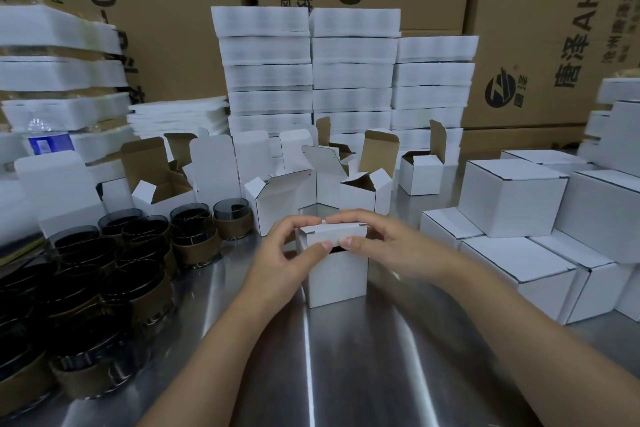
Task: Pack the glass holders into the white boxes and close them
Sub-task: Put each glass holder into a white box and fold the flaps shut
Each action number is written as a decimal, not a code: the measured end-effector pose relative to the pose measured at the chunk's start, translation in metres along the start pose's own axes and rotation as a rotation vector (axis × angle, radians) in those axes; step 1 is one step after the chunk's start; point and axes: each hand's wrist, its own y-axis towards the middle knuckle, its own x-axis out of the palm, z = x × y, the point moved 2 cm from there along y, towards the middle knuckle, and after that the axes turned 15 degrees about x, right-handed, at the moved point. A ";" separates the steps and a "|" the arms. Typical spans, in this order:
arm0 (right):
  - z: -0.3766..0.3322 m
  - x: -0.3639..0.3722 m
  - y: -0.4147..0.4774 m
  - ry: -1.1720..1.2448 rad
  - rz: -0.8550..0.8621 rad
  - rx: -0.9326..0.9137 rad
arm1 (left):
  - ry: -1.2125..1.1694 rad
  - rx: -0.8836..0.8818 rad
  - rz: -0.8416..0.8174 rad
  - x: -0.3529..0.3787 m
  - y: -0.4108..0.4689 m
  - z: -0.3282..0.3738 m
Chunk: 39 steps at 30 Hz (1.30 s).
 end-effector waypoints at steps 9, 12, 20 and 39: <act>-0.001 -0.002 -0.002 -0.048 -0.049 0.071 | -0.151 -0.107 0.115 0.002 0.005 -0.001; -0.002 -0.003 -0.001 -0.012 -0.019 0.087 | -0.167 -0.118 0.116 0.002 0.006 -0.002; -0.001 0.000 0.001 0.019 0.002 0.136 | -0.159 -0.129 0.106 0.001 0.007 -0.005; 0.001 0.015 0.009 0.028 0.182 0.076 | -0.141 -0.176 0.102 -0.003 0.004 -0.011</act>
